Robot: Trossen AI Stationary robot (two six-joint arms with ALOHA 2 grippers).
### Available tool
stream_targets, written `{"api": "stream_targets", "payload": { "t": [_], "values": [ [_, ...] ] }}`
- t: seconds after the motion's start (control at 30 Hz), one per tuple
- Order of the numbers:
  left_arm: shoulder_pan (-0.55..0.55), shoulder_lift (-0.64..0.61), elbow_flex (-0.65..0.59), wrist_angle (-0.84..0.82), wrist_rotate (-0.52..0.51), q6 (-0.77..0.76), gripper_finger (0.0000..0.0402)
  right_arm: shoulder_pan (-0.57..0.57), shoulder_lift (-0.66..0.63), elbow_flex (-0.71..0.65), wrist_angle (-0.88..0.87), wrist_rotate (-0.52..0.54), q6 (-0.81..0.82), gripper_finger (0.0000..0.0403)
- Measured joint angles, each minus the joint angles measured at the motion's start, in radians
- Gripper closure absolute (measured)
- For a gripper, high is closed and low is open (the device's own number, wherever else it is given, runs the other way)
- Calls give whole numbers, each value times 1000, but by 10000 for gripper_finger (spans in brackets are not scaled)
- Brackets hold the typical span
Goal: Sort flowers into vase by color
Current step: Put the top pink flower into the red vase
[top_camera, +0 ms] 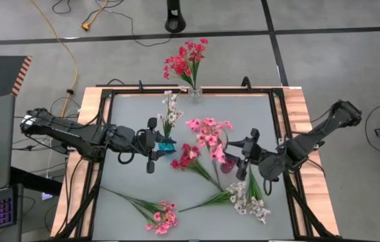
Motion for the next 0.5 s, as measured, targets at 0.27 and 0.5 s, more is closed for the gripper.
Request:
{"api": "stream_targets", "payload": {
  "t": [0.27,0.5],
  "values": [
    [0,0,0,-14,-1,-8,276,0,-113,0,-144,-61,23,178],
    [0,24,0,-22,23,-46,276,-1,-151,0,-194,-60,60,179]
  ]
}}
